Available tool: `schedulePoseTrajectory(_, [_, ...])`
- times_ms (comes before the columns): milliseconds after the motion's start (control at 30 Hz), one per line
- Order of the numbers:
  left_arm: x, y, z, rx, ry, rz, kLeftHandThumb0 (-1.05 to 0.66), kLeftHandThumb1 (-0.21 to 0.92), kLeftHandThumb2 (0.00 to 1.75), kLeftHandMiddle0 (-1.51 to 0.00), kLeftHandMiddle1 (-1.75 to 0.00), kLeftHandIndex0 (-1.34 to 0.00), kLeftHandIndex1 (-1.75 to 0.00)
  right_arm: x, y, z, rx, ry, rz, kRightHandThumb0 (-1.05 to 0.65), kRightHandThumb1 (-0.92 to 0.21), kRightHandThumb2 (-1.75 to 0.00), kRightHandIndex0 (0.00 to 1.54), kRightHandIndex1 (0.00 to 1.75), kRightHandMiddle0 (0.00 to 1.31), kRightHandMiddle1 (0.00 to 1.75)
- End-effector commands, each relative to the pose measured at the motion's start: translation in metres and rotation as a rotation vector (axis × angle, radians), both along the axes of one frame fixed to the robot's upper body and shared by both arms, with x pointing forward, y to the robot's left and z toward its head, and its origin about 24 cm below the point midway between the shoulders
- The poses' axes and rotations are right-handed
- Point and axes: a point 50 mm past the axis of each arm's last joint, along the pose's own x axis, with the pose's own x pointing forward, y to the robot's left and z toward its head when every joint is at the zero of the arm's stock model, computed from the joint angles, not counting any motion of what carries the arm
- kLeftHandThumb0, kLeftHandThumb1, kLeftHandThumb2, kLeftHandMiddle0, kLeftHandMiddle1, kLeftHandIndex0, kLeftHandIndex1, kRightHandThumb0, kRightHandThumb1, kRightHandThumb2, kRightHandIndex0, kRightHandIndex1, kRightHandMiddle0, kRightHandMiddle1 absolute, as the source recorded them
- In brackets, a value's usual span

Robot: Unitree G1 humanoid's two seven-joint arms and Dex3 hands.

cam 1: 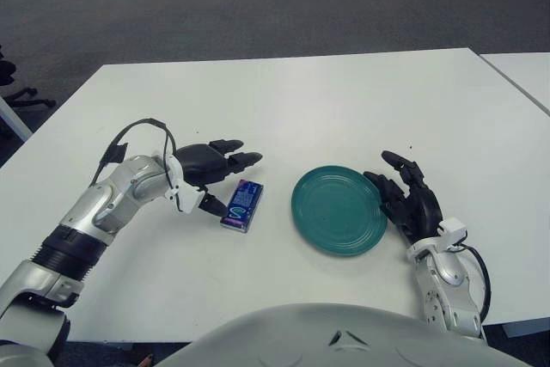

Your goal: Put the gum into the plate.

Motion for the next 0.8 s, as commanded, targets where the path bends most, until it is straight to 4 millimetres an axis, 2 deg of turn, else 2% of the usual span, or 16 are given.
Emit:
schedulePoseTrajectory(0, [0.001,0.0008,-0.0028,0.004,-0.015,0.034,-1.05,0.92,0.49,0.0,0.0,0.0,0.0,-0.0188,0.0018,-0.0341,0.045,0.217,-0.007,-0.49,-0.92,-0.64,0.48,0.52,0.0,0.79])
schedulePoseTrajectory(333, [-0.0003,-0.0025,-0.0104,0.04,-0.002,0.053,-1.05,0.92,0.5,0.0,0.0,0.0,0.0,-0.0188,0.0022,-0.0336,0.052,0.217,-0.013,-0.48,-0.92,-0.63,0.47,0.52,0.0,0.8])
schedulePoseTrajectory(767, [-0.0071,-0.008,-0.0088,0.063,0.036,0.056,-1.05,0.92,0.5,0.0,0.0,0.0,0.0,-0.0191,0.0036,-0.033,0.059,0.227,-0.02,-0.48,-0.92,-0.61,0.45,0.51,0.0,0.78])
